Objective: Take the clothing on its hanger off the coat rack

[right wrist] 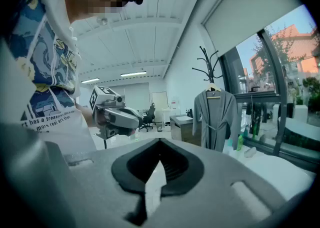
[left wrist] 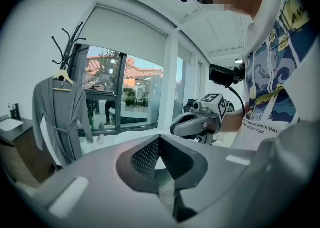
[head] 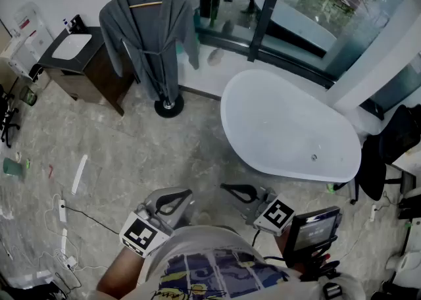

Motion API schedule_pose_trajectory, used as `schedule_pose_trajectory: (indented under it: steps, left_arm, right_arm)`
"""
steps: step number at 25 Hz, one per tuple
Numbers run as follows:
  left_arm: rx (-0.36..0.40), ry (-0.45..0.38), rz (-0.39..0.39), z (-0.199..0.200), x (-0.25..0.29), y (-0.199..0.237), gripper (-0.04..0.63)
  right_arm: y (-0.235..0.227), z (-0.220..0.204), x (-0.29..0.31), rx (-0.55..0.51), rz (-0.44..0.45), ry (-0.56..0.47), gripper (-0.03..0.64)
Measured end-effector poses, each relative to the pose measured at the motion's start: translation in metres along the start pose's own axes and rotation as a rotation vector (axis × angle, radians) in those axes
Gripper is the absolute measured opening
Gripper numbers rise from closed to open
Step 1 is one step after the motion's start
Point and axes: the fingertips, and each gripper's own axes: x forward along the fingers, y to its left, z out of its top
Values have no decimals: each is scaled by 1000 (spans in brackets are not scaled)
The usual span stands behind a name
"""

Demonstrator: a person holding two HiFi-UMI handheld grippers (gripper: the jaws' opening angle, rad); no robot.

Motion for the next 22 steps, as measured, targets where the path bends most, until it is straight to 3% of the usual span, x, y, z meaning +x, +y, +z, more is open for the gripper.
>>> schedule_pose_trajectory:
  steps: [8,14,22]
  left_arm:
    - [-32,-13,44,-6,-11,28,3]
    - [-113,-18,66,-17,-21,88,3]
    - [-38,-87,38,17,-32,194,9]
  right_arm:
    - [-6,-2,31,-1,51,31,2]
    - [-32,6,86,5,58,50,2]
    - [-101,54,187,-33,51,47,72]
